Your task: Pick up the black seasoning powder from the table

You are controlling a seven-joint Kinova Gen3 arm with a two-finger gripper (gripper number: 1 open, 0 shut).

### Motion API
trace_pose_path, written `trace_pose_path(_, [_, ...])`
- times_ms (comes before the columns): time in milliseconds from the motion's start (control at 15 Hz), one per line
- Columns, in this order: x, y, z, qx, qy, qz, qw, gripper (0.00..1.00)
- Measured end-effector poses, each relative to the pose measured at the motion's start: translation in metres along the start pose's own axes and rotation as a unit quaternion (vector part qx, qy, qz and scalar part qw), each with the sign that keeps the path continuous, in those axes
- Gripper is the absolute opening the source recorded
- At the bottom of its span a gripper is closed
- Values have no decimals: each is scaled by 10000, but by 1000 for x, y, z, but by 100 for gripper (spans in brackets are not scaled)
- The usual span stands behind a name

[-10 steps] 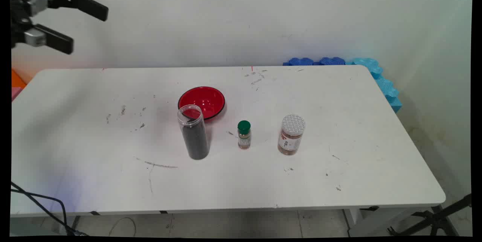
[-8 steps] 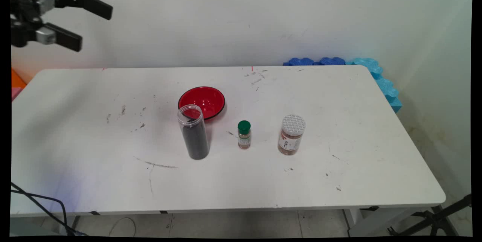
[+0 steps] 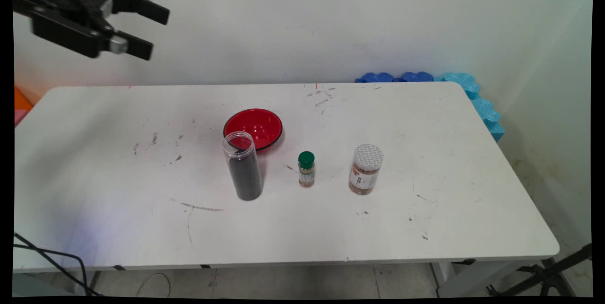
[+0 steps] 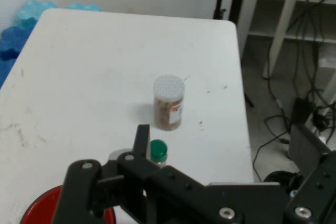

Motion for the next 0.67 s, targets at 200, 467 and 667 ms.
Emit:
trace_pose_path(200, [-16, -8, 15, 164, -152, -120, 9997, 100])
trace_pose_path(467, [-41, -12, 31, 362, -420, -299, 9980, 100])
trace_pose_path(667, [-67, -12, 42, 439, -609, -427, 9963, 100])
